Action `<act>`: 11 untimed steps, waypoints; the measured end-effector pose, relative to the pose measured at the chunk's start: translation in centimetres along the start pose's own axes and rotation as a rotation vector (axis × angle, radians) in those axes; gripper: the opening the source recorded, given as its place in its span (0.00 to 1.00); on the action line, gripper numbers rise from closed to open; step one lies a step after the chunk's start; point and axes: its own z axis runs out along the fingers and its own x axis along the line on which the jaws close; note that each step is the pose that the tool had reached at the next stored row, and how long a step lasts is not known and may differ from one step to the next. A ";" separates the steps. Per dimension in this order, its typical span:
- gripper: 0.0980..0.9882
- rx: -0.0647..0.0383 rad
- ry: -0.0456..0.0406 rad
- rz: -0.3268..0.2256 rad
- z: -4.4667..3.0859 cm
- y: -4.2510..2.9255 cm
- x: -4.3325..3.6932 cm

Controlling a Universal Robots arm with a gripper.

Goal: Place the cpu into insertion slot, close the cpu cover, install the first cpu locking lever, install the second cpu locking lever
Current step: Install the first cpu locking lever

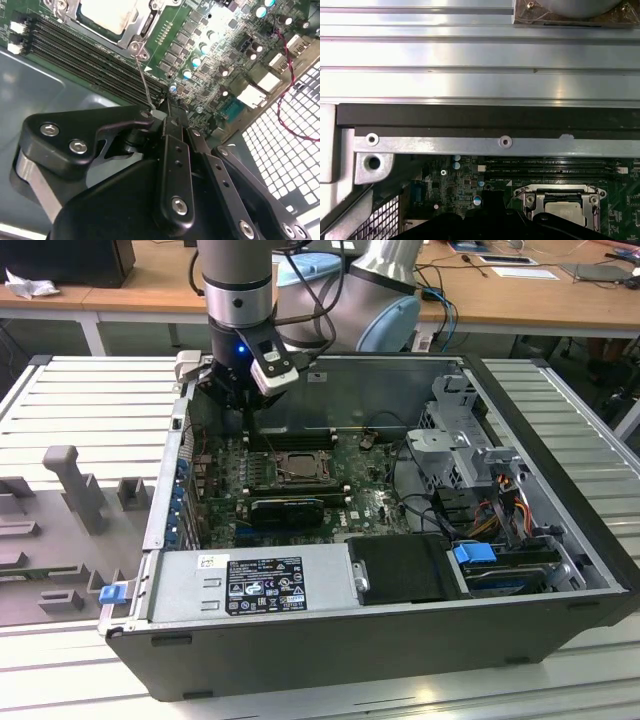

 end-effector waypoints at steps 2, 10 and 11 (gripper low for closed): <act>0.01 0.000 0.0000 0.000 0.00 0.00 -0.23; 0.01 0.000 0.0000 0.000 0.01 -0.02 -2.15; 0.01 0.000 0.0000 0.000 0.01 -0.02 -2.37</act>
